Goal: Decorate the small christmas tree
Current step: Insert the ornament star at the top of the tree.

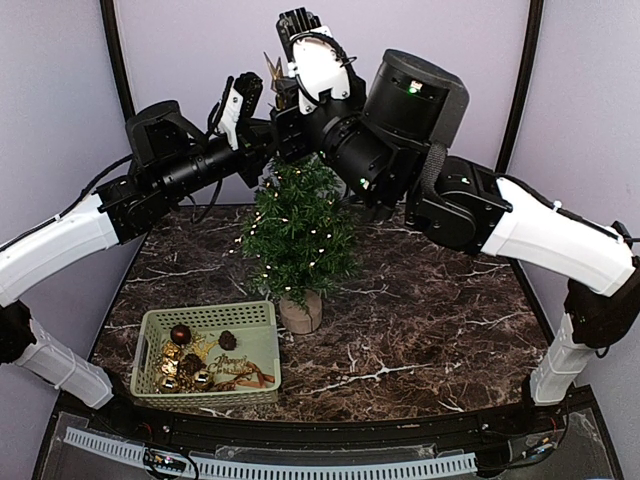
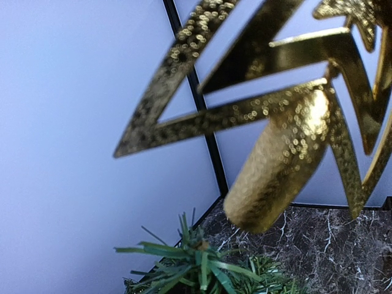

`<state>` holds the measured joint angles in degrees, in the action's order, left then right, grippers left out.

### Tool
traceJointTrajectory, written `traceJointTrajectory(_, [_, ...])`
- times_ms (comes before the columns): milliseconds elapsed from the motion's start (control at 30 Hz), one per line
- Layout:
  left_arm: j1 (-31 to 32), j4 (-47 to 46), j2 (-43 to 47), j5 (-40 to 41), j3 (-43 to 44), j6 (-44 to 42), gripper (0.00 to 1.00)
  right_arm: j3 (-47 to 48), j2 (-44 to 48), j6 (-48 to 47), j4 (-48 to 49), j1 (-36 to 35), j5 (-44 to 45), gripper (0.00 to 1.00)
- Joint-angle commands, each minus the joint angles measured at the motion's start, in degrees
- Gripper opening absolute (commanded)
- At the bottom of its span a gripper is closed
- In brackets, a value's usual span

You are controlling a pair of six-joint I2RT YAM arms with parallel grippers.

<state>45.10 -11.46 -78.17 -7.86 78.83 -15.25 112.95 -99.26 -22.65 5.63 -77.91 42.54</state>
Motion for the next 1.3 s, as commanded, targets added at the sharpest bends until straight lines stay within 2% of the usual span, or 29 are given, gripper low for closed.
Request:
traceJointTrajectory(0, [-0.4, 0.5, 0.5, 0.3, 1.5, 0.1, 0.0, -0.5, 0.9, -1.0, 3.2, -0.2, 1.8, 0.0])
traceJointTrajectory(1267, [-0.4, 0.7, 0.1, 0.0, 1.7, 0.2, 0.0, -0.4, -0.5, 3.7, 1.5, 3.1, -2.6, 0.0])
